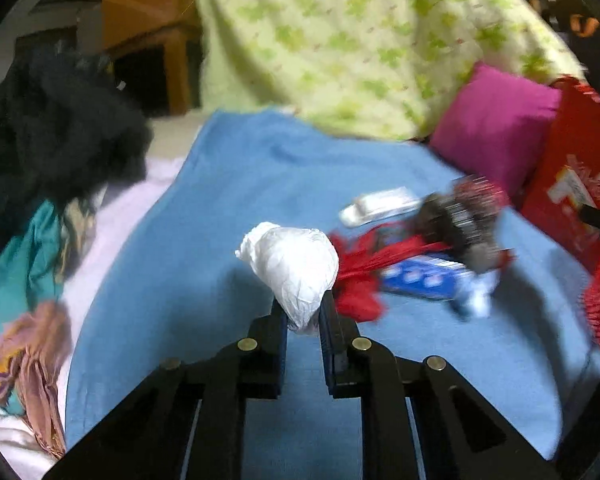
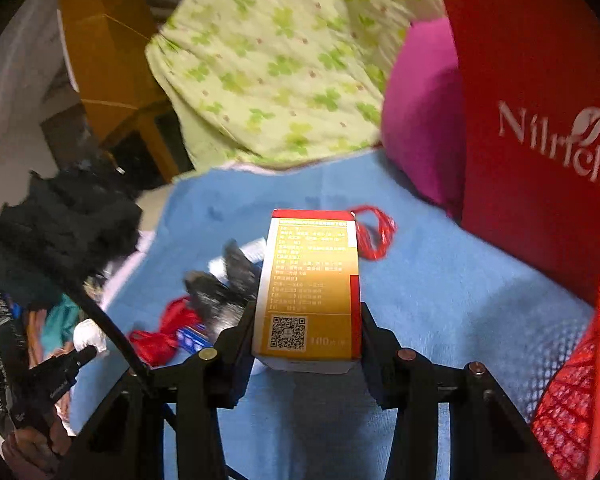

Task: Collect trash
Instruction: 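Carry both items over the red mesh basket and open both tools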

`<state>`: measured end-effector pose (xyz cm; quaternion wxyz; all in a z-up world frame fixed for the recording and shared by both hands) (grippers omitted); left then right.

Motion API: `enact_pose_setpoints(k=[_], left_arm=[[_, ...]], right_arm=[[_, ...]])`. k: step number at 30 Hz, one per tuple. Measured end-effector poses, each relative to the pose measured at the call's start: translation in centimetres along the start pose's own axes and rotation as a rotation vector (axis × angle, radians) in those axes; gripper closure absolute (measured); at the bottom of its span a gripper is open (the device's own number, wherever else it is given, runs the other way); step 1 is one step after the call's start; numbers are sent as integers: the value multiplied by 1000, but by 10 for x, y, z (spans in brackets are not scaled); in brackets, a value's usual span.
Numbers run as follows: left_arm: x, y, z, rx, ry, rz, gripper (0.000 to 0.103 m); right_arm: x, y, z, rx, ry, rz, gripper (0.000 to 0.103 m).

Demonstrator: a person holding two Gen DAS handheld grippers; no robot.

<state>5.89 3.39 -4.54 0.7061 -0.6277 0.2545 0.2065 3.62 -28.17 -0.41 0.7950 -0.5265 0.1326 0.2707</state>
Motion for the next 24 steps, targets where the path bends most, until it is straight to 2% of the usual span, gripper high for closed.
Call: enact_pose_setpoints(k=[5,8,11,17,20,24], left_arm=[[-54,-31,-78,125,140,-98,87],[-85,-45,-130,202,229,-153,87],[-111,-54,-184,252,337,-176,87],[-142,-58,-287,331,535,-154,87],[-154,-54,-332,380,594,-147,87],[-161,-44,-391,442,654,-119,87]], right_arm=[[-63,-16,-3,17,-18,-129,55],[-101,-20,-16,22,15,-216,54],[-146,-15,-38,42,76,-305,54],[-220,-7,-100,144,180,-428,54],[-241,1,-135,226,224,-446,54],[-250,14,-174,342,229,-425,53]])
Point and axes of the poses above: each gripper's, at about its wrist camera, not at the fingertips, and x roughly the way its jaws point, z to its left, y to its underside, the point moved 10 cm from there along x, roughly the way its jaws point, and after that the axes turned 9 degrees about -y, right-handed, at the moved point
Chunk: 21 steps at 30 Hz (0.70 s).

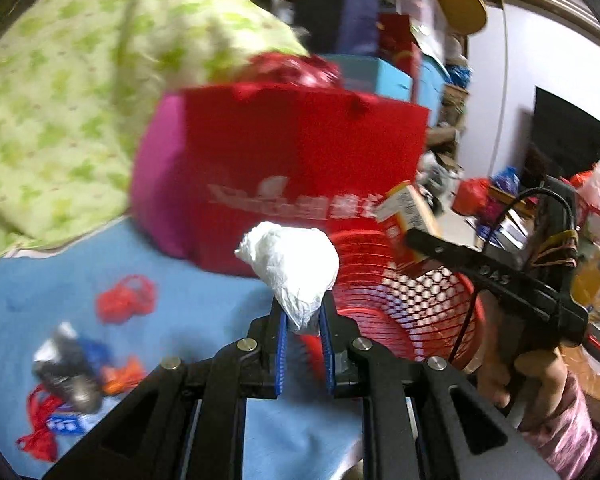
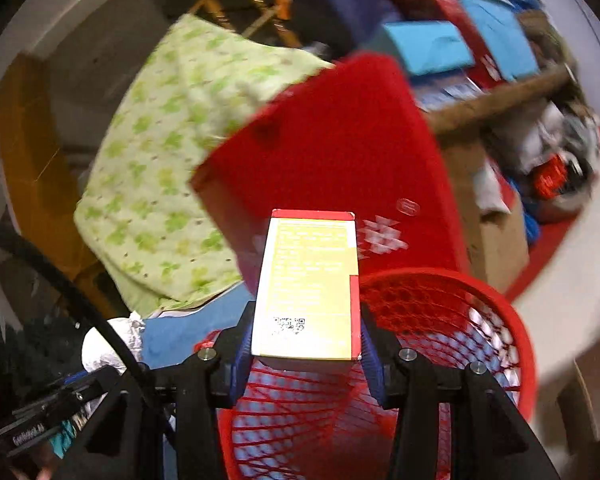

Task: Collect trash
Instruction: 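Carry both items over the red mesh basket and open both tools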

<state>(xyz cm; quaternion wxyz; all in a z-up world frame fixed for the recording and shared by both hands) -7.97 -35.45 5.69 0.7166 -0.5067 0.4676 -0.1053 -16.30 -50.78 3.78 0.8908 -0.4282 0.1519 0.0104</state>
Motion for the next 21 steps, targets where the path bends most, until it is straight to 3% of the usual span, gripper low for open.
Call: enact_pose_setpoints(k=[2,5,9,15,21], left_arm=[[14,-3,-19,25,19,18,86],[33,-5,-38,57,22,42,84],[49,-3,-43,70,-6,65,48],[28,4,-20,48,-46,24,45],[-1,38,50,-2,-169,20,40]], right_arm=[[1,-1,-15,50,18,12,52],[2,-1,-32,142,12,20,41],[6,-6,-35,161,13,-9,39],[-5,-12,2,51,-43,-82,39],[-6,-6,70,-110,-191,-122,39]])
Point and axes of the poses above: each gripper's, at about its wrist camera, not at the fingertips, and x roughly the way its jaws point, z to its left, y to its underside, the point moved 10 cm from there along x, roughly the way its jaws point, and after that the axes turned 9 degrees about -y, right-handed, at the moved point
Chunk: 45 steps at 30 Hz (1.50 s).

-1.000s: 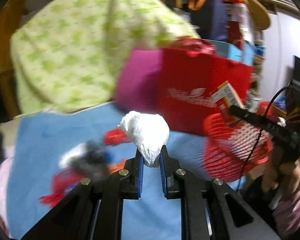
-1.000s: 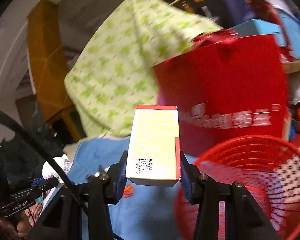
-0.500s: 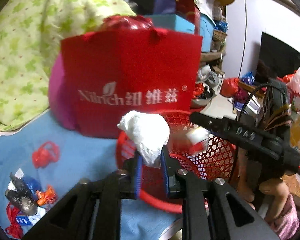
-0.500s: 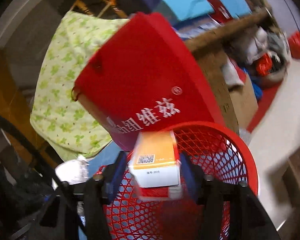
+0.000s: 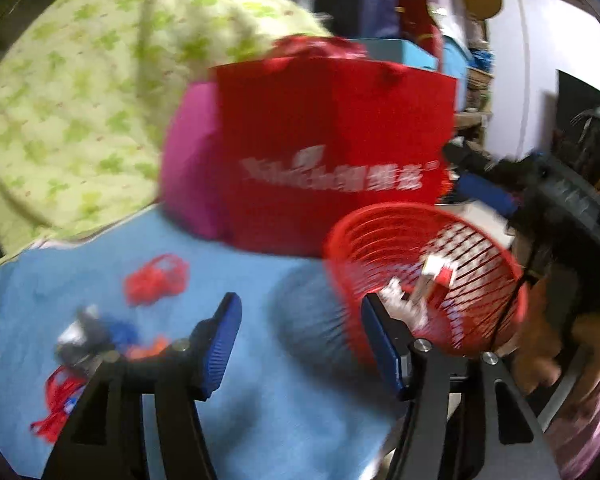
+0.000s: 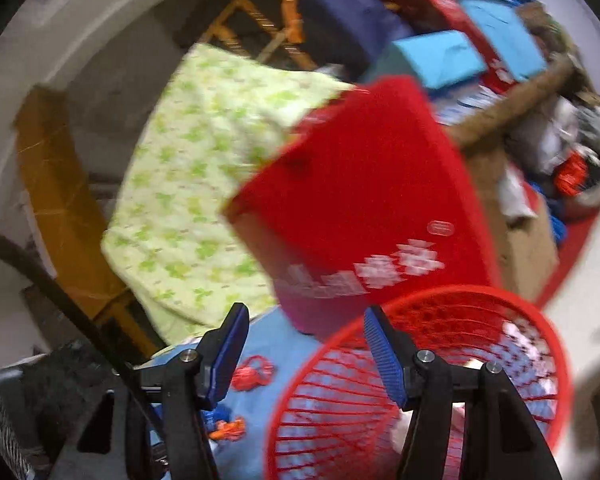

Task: Collect trash
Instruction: 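Carry both items over the red mesh basket and open both tools, then grasp the black plastic bag with the right tool and lift it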

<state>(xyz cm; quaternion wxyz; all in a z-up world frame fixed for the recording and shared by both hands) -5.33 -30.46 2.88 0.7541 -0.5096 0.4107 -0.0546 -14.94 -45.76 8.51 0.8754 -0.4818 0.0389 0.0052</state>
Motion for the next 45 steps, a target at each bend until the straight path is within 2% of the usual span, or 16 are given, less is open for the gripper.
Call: enact_pose_setpoints(k=[4,7,11,14,17,22,25,29,33,36,39,43,44,45], left_arm=[[-17,38,75,-64,-143,29,40],[-32,67,128,-110,-260,56,40],[-52,111,201,-201,-410,103,39],[-57,132,233,-257,-465,133,39],[-57,149,252,-311,-480,148,39],[-43,169,262,-346,-481,182,39],[-32,185,271,-368,-488,209,39],[-20,204,290,-427,-482,233,39],[-6,221,305,-456,-477,226,39],[5,230,309,-505,-461,265,39],[8,224,306,-484,-461,247,39],[14,227,300,-465,-451,264,39],[14,227,299,-460,-453,266,39],[15,228,298,-458,-455,267,39]], right_arm=[[7,12,65,-154,-156,6,38],[13,27,104,-223,-259,34,36],[35,58,145,-280,-335,119,36],[60,87,166,-285,-374,219,36],[86,118,177,-289,-372,317,36],[136,165,179,-212,-364,493,36],[163,188,172,-166,-329,572,36],[204,217,153,-41,-285,672,36],[239,237,149,17,-272,734,36],[257,249,150,15,-269,763,36],[277,266,150,32,-268,801,36],[290,286,153,19,-247,851,36],[292,291,153,13,-241,860,37],[294,296,155,12,-244,869,49]])
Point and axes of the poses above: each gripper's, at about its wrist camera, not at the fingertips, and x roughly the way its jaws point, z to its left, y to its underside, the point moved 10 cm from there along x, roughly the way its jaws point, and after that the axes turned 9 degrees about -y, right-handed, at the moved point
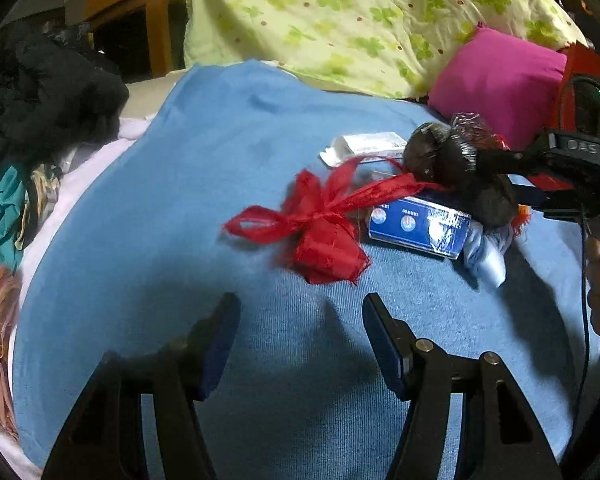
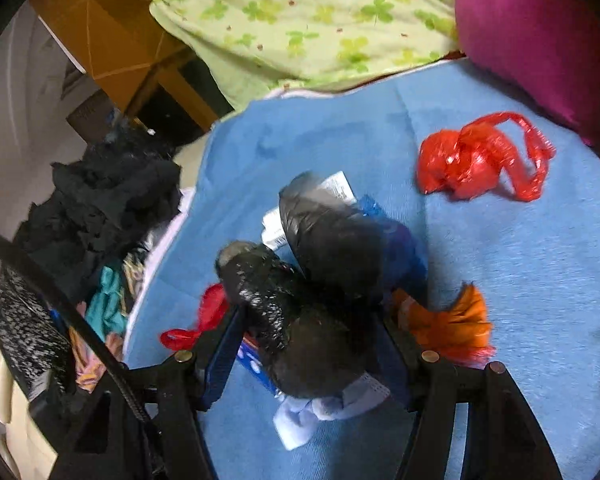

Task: Collect trash
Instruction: 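Grasp the black plastic bag with the right tool and lift it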

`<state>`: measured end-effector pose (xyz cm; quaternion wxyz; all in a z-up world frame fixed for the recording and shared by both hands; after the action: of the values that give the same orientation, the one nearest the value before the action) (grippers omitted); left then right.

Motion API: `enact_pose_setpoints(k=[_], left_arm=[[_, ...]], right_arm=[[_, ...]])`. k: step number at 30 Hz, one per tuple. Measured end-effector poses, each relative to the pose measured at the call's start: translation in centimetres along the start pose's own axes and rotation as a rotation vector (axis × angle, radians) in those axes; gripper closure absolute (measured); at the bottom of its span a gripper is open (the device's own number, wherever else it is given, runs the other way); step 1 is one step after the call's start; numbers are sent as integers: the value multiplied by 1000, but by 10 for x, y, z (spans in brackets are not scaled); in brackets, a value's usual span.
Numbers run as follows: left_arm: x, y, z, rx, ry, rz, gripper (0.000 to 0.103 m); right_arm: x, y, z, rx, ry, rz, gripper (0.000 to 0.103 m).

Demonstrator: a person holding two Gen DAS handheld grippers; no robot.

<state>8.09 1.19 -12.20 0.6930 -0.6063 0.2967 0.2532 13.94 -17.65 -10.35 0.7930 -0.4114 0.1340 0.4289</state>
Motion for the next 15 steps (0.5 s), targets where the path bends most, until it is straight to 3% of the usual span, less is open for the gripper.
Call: enact_pose_setpoints(k=[1,7,15], left_arm=[[0,0,0,0,-1,0,39],[3,2,3,-1,-21,5,39],[3,4,7,8,-54,0,39]], right_arm=[[3,2,0,1,-5,11,60],[-19,1,12,-24,-35,-41,77],[-76,-12,3,47,-94,-152,80]])
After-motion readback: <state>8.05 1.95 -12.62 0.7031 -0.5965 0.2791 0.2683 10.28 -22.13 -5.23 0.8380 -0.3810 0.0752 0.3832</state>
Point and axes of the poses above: each gripper's, at about its wrist camera, not at the fingertips, and x roughly the way its jaws point, z to its left, y to its underside, the point moved 10 cm from there along x, roughly the way its jaws point, and after that the axes turned 9 degrees about -y, right-handed, at the moved point
